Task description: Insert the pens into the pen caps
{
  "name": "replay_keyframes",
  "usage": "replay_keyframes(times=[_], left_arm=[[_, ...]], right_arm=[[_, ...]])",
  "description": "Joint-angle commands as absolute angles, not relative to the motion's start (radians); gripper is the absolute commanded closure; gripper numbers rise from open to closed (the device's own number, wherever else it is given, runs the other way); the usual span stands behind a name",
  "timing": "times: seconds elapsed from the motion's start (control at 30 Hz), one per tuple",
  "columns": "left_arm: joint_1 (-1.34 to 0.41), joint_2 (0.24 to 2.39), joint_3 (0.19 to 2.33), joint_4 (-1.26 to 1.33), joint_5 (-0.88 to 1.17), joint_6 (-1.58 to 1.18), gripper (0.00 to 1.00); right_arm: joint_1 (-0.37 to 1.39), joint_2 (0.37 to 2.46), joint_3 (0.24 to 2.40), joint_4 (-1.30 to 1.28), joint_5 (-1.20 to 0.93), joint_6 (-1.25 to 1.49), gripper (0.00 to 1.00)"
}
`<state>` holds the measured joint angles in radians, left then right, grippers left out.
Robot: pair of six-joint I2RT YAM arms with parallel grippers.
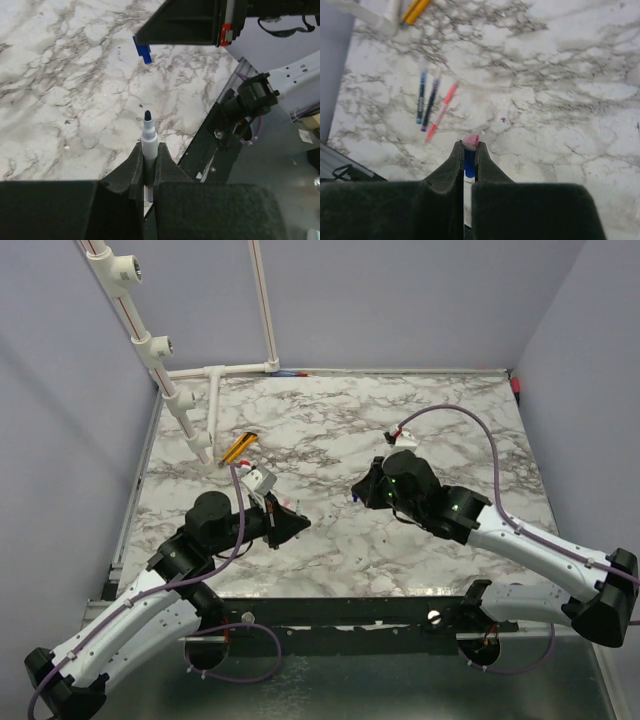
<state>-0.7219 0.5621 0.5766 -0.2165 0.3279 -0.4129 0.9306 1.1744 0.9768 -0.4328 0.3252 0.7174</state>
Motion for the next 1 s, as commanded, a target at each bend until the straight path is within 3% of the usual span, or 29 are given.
replay_keyframes(times=[0.0,0.53,0.97], left_arm=[[-0.721,0.583,0.540,-0.055,0.531,-0.470,1.00],[-0.721,0.646,0.473,0.160,0.782,-0.581,1.00],[-0.720,0.552,0.404,0.357,0.812,-0.711,1.00]], right_arm=[[0.937,1.082,1.005,-0.247,0.230,0.544,0.99],[0.937,1.031,0.972,0.196,-0.222,0.527,0.99],[0.976,1.046,0.911,0.237,-0.349,0.541,0.99]])
